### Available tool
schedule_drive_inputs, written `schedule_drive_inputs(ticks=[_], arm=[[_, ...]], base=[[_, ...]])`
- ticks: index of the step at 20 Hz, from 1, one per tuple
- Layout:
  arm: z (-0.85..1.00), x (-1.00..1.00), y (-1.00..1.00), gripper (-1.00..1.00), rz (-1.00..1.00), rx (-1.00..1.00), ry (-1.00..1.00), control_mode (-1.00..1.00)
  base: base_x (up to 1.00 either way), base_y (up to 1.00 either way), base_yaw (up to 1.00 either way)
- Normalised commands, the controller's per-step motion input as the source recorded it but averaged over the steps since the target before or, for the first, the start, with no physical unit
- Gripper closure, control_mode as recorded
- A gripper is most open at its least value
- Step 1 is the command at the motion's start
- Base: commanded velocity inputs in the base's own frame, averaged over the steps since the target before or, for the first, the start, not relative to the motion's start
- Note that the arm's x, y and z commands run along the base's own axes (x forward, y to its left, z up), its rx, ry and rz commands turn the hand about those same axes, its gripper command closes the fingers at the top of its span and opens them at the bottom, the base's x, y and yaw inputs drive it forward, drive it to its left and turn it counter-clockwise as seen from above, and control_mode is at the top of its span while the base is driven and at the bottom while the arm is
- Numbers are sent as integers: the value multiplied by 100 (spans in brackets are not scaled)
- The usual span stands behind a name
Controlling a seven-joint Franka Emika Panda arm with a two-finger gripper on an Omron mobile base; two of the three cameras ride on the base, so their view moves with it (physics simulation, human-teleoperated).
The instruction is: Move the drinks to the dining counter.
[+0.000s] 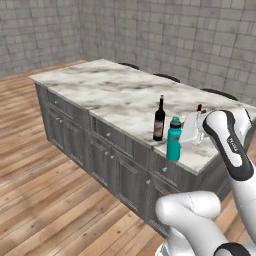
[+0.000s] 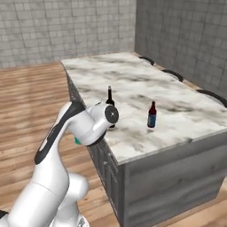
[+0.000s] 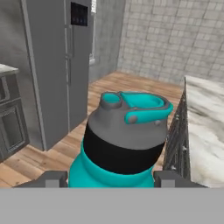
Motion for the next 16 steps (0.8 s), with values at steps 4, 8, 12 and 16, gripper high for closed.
schedule_drive_inputs(ticks=[4,8,12,16], arm=[[0,0,0,100,0,0,0,100],[0,0,0,100,0,0,0,100],[0,0,0,100,0,0,0,100],[0,0,0,100,0,0,0,100]], base=[[5,-100,26],[0,-100,18],[13,-100,17],[49,-100,23]])
